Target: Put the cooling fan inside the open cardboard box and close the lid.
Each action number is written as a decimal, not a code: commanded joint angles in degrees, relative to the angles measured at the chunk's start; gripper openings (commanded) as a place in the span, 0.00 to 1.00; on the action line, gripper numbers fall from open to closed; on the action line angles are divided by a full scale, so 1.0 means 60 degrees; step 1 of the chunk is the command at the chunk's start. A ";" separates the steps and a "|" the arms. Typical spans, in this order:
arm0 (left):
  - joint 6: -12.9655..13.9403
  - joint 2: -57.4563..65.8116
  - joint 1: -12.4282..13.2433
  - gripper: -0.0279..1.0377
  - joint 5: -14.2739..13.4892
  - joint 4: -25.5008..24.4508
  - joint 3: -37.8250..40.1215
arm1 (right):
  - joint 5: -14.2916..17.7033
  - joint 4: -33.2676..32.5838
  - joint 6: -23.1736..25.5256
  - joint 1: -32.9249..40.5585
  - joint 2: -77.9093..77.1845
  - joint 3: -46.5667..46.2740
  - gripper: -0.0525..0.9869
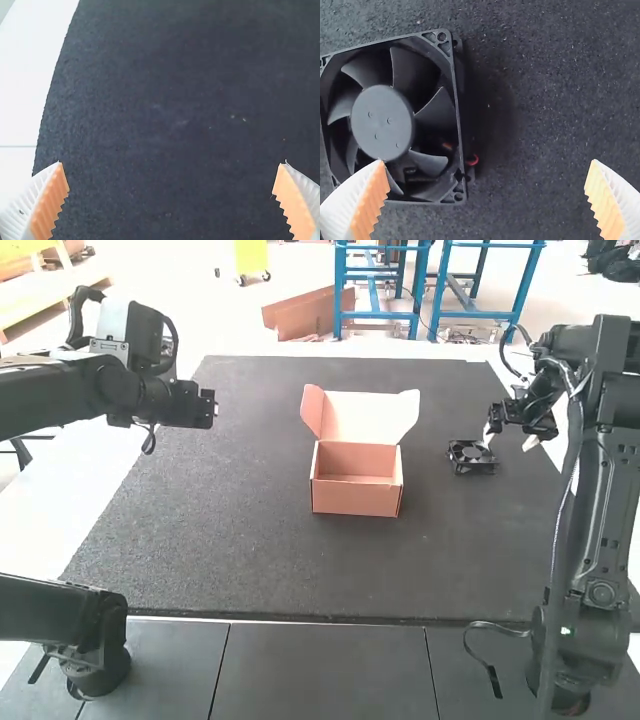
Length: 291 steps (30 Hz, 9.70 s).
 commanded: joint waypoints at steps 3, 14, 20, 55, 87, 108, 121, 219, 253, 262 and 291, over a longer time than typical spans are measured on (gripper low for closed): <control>0.0075 0.0042 -0.0007 0.94 0.0134 0.0001 0.0484 | 0.0229 0.0257 -0.0235 0.0015 0.0442 0.0223 0.92; 0.0075 0.0042 0.0007 0.94 0.0134 -0.0073 0.0484 | 0.0331 0.1135 -0.0396 -0.0058 0.0486 0.0223 0.92; 0.0075 0.0042 0.0022 0.94 0.0134 -0.0087 0.0484 | 0.0419 0.1121 -0.0484 -0.0058 0.0515 0.0208 0.92; 0.0090 -0.0031 0.0037 0.94 0.0222 -0.0205 0.0455 | 0.0609 0.0301 -0.0499 -0.0117 0.1247 0.0223 0.54; 0.1071 -0.0266 0.0037 0.94 0.0222 0.0103 0.0060 | -0.1646 -0.0373 0.0277 -0.0219 -0.2151 -0.0246 0.04; 0.1232 -0.0822 0.0037 0.94 0.0720 0.0367 -0.0263 | -0.1617 -0.0271 0.4701 0.0674 -0.8538 -0.5402 0.04; 0.1115 -0.0998 0.0037 0.94 0.0750 0.0279 -0.0233 | -0.1075 0.0359 0.7162 0.4058 -1.0222 -0.6281 0.04; -0.0306 0.0833 -0.0593 0.94 0.0691 0.0206 0.1275 | 0.0990 0.5589 0.5068 0.4996 -0.8479 -0.7644 0.92; -0.0774 0.5857 -0.0930 0.94 0.0457 0.3868 0.2872 | -0.0079 0.7039 0.4350 0.4102 -0.6106 -0.6208 0.92; -0.0701 0.6399 -0.1472 0.94 0.1248 0.4351 0.3063 | -0.0533 0.6848 0.4423 0.3868 -0.5930 -0.6076 0.92; -0.0716 0.6883 -0.2000 0.94 0.1438 0.4454 0.3663 | -0.1280 0.6438 0.4496 0.3648 -0.5344 -0.5930 0.54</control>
